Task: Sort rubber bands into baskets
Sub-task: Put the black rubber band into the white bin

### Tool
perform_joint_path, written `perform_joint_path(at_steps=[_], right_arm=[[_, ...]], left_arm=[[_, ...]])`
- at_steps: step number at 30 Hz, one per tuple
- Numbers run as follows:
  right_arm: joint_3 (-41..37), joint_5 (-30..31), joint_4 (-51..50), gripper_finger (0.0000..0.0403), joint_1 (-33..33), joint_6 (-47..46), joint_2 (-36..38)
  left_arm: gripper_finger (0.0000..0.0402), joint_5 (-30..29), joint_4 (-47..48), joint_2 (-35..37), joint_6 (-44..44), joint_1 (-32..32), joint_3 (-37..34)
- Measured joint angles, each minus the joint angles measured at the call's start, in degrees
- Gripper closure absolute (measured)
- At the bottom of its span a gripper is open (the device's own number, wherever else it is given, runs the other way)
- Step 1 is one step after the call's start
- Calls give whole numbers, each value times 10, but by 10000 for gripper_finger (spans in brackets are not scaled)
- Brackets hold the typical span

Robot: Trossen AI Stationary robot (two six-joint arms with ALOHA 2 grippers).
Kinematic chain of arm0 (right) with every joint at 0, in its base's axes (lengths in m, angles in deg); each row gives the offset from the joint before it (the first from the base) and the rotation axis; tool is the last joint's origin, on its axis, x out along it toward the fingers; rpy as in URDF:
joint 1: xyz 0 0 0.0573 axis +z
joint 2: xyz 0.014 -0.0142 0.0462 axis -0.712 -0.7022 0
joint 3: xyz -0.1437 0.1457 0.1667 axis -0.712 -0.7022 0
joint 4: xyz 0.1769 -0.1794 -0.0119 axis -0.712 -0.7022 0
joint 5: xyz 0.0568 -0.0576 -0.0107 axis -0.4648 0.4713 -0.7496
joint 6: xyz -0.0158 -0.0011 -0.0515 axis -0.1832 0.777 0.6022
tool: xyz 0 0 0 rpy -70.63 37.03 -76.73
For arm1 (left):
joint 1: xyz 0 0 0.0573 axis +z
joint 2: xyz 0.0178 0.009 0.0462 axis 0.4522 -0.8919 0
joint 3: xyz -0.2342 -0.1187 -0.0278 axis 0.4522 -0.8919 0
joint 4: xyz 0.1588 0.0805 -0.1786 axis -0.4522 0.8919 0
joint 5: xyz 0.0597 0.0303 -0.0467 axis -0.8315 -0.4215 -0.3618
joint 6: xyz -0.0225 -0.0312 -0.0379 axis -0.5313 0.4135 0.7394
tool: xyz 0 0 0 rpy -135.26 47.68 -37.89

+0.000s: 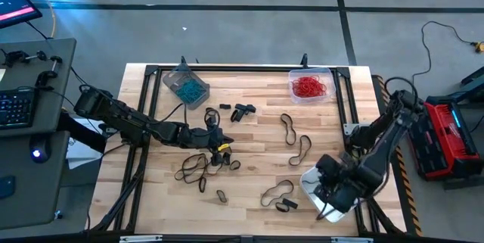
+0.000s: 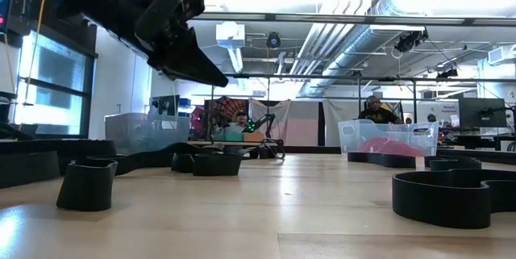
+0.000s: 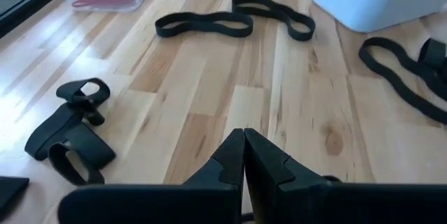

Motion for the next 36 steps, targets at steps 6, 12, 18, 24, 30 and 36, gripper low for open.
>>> perform_joint_path(at_steps=[6, 12, 18, 24, 30, 36], right_arm=[[-13, 33, 6, 362, -91, 116, 24], [-66, 34, 96, 370, -216, 238, 25], [-134, 47, 196, 365, -322, 296, 25], [-184, 67, 272, 300, -401, 311, 25], [-230, 94, 358, 224, -451, 311, 25], [-261, 97, 410, 206, -488, 322, 4]], left_arm=[[399, -2, 4, 0, 0, 0, 0], [399, 3, 4, 0, 4, 0, 0], [399, 18, 3, 0, 4, 0, 0], [399, 19, 3, 0, 5, 0, 0], [399, 19, 3, 0, 10, 0, 0], [399, 19, 3, 0, 10, 0, 0]])
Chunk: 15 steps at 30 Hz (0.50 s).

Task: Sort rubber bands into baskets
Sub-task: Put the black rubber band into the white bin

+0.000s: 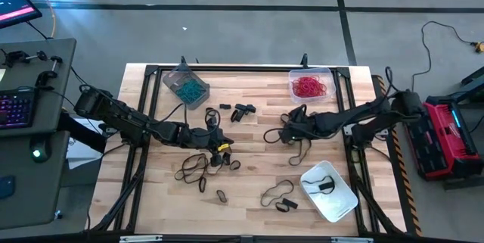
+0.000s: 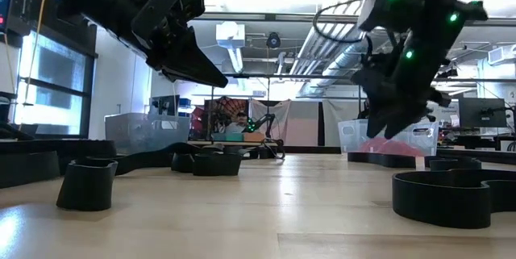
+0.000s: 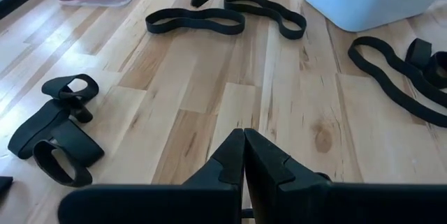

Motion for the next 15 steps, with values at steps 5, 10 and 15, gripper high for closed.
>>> perform_joint_path(at_steps=[5, 10, 15], right_arm=[[-3, 1, 25, 206, -13, 10, -40], [-3, -9, 54, 206, -21, 10, -72], [-3, -24, 77, 206, -29, 19, -99]], left_arm=[[399, 2, 0, 0, 0, -1, 0], [399, 2, 0, 0, 1, -2, 0], [399, 2, 0, 0, 1, -2, 0]])
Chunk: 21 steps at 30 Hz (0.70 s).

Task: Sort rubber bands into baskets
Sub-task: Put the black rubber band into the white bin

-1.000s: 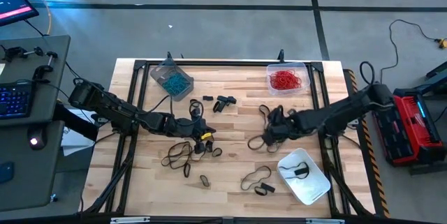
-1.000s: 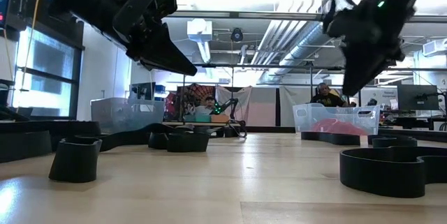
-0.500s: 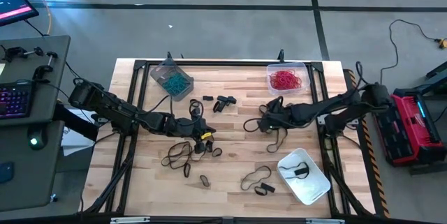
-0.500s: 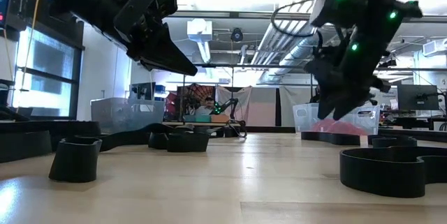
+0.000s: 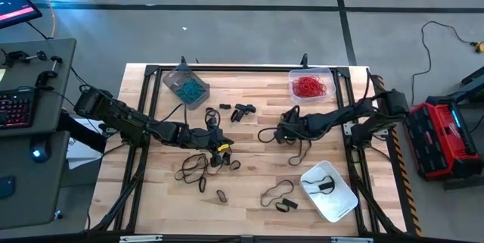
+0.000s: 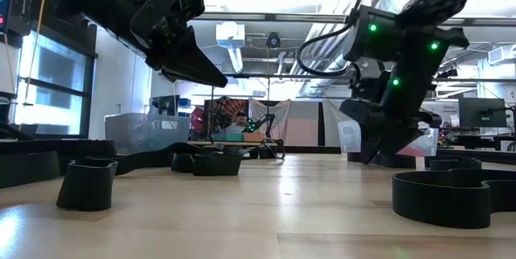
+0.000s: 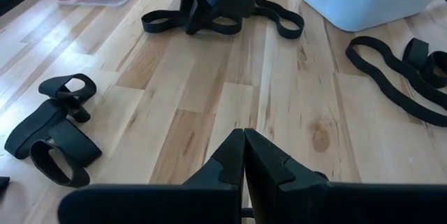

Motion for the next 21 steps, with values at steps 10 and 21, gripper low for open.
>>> perform_joint_path(at_steps=[10, 21], right_arm=[[21, -56, -36, 302, -17, 52, 2], [194, -103, -265, 396, 46, 120, 2]], left_arm=[[399, 0, 2, 0, 0, 0, 0], [399, 0, 9, 0, -1, 0, 0]])
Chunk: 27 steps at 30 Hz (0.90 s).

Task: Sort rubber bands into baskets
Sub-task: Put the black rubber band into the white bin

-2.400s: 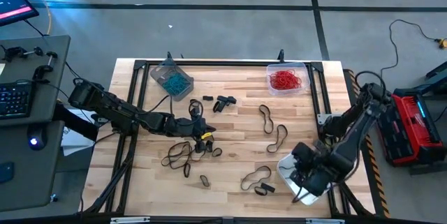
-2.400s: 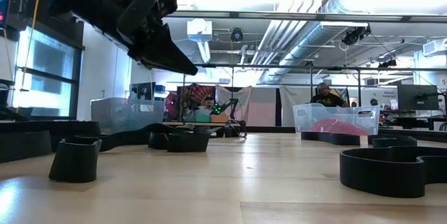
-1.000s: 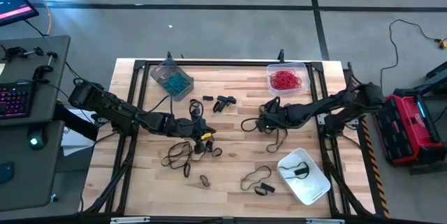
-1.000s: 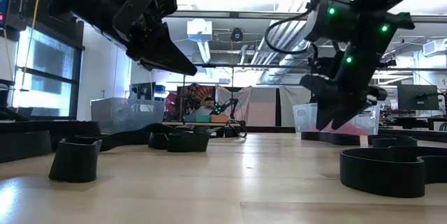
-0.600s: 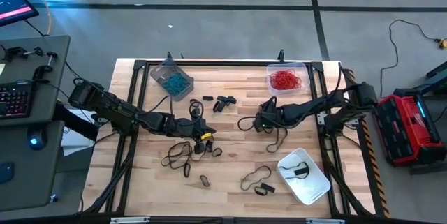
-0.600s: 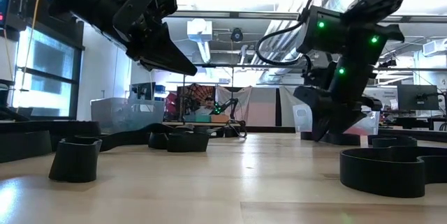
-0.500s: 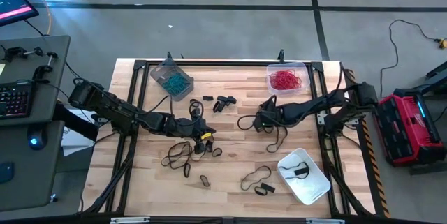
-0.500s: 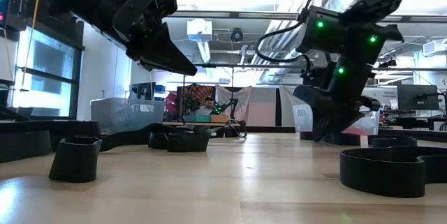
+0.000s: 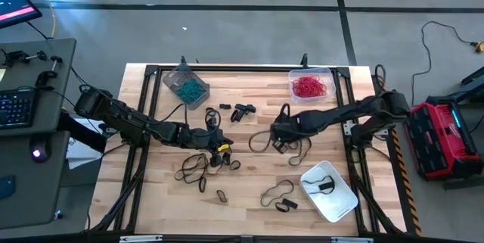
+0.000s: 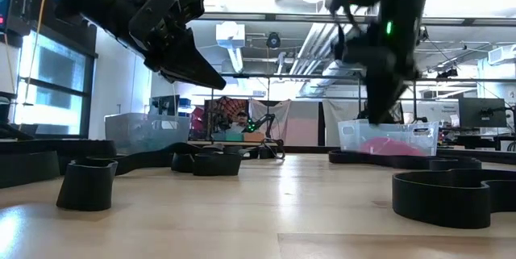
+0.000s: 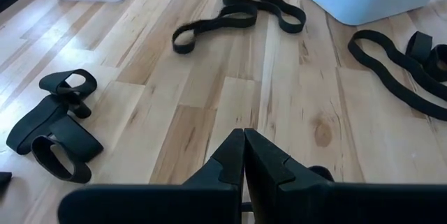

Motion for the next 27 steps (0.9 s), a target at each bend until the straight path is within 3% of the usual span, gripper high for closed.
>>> perform_joint_path(at_steps=[7, 12, 18, 27], right_arm=[[149, 23, -162, 402, 133, -68, 1], [171, 63, -186, 388, 185, -121, 1], [104, 69, -119, 335, 126, -61, -5], [-41, -17, 64, 257, -15, 73, -5]], left_arm=[[399, 0, 3, 0, 0, 0, 0], [399, 0, 3, 0, -3, 0, 0], [399, 0, 3, 0, -6, 0, 0], [399, 14, 3, 0, -6, 0, 0]])
